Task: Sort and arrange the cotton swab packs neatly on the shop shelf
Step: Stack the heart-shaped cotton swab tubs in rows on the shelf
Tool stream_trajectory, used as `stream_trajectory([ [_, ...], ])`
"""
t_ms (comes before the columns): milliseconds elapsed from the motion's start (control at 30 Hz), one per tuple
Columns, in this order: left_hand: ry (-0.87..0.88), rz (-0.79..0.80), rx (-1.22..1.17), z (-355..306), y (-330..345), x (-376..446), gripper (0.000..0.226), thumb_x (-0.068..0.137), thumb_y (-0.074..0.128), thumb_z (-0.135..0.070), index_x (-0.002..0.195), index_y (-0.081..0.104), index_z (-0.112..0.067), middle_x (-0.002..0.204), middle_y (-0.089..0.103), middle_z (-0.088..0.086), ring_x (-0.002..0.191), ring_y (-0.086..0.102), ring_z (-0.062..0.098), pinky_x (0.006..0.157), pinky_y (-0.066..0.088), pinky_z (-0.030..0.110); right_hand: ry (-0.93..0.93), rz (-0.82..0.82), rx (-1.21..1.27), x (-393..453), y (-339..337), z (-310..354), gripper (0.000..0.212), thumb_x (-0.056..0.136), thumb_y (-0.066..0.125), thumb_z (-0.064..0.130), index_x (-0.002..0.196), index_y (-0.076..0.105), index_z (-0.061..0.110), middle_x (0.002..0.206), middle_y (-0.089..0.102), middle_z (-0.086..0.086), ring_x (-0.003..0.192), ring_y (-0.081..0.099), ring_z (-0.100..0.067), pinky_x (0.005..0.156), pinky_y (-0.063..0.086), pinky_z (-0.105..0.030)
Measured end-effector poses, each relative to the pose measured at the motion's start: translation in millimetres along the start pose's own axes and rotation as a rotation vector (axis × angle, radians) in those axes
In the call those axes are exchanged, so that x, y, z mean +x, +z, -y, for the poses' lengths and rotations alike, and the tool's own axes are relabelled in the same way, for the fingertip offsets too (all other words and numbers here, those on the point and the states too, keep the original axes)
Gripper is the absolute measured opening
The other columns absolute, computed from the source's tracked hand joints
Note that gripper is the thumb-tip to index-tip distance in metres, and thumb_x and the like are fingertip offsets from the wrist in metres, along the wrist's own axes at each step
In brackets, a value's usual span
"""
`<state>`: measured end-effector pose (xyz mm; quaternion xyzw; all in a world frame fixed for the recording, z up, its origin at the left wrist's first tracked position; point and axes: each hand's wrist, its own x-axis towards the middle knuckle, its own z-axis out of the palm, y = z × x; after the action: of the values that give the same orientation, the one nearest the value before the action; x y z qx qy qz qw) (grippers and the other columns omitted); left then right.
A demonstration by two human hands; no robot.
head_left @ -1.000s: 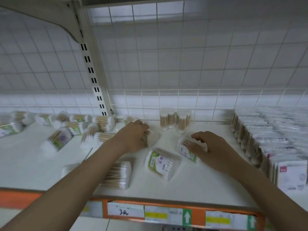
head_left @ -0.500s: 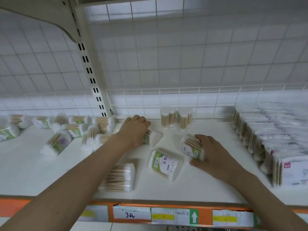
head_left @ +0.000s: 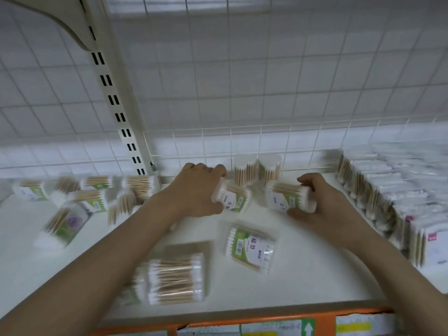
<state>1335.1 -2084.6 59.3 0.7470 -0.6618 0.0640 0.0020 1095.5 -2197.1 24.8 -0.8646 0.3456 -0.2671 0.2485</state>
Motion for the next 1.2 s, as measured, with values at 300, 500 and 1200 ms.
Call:
stream_trajectory([
  [300,-0.065,-0.061,-0.309,-28.3,0.7,17.6,0.034,0.078,0.062,-0.038,0.103,0.043,-0.024,0.100,0.051,-0.006,0.090,0.047,0.016,0.072,0.030,0.026,-0.049,0.000,-0.086,29.2,-13.0,7.4,0.043,0.075,0.074,0.025,0.107,0.046,0.018,0.102,0.052,0.000,0.079,0.047,-0.013,0.059,0.031,-0.016],
  [500,-0.121,-0.203,-0.337,-51.0,10.0,29.4,0.041,0.083,0.062,-0.038,0.115,0.051,-0.013,0.107,0.053,0.001,0.097,0.051,0.019,0.074,0.033,0.025,-0.107,0.052,-0.186,45.8,-2.1,1.3,0.046,0.078,0.071,0.027,0.118,0.050,0.018,0.110,0.046,0.001,0.089,0.045,-0.012,0.068,0.029,-0.019],
  [1200,-0.197,-0.188,-0.290,-68.3,-2.3,3.5,0.052,0.087,0.057,-0.041,0.133,0.044,-0.020,0.133,0.045,-0.003,0.124,0.037,0.017,0.101,0.034,0.031,-0.270,-0.136,-0.197,20.6,6.1,15.1,0.041,0.083,0.063,0.022,0.121,0.054,0.010,0.123,0.052,-0.007,0.114,0.044,-0.024,0.087,0.024,-0.014],
])
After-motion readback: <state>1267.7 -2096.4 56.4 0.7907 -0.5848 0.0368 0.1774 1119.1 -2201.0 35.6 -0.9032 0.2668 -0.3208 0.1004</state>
